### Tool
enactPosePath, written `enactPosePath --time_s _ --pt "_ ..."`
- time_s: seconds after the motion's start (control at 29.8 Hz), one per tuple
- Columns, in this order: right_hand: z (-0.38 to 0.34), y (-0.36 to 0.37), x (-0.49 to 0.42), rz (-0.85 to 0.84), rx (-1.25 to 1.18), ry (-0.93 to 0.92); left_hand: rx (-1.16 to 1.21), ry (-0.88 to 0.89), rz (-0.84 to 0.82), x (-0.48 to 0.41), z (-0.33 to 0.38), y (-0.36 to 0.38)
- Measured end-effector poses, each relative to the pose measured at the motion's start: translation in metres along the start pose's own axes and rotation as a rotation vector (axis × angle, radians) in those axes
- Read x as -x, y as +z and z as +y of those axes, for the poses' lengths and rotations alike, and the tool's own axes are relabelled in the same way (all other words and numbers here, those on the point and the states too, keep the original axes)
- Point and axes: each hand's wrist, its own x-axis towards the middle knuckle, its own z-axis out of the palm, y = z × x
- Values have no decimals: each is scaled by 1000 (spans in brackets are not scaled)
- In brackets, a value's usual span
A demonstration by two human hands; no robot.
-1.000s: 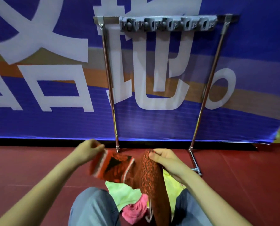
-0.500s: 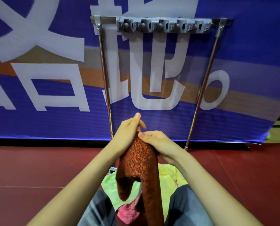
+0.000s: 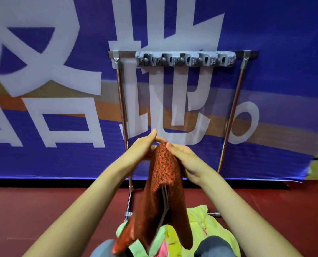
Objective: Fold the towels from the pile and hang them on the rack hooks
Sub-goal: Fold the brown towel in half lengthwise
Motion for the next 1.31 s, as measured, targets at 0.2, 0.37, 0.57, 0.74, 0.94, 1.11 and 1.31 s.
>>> enactPosePath --time_s 0.2,0.37,0.57,0.74,0.94,1.11,1.31 --pt "-16 -6 -14 68 18 34 138 33 3 -20 12 -3" --pt "-25 -17 -39 111 6 27 256 47 -29 -46 14 -13" --pt "-52 -23 -105 99 -79 -82 270 33 12 -106 18 -56" --pt "-52 -28 -157 129 -153 8 302 85 15 -136 13 -93" --pt "-107 -34 -273 122 -43 -161 299 299 93 -232 62 -152" --pt "-152 -45 -350 249 22 -241 216 410 187 -281 112 -161" --pt "-152 -62 -395 331 204 -295 242 483 267 -332 117 -161"
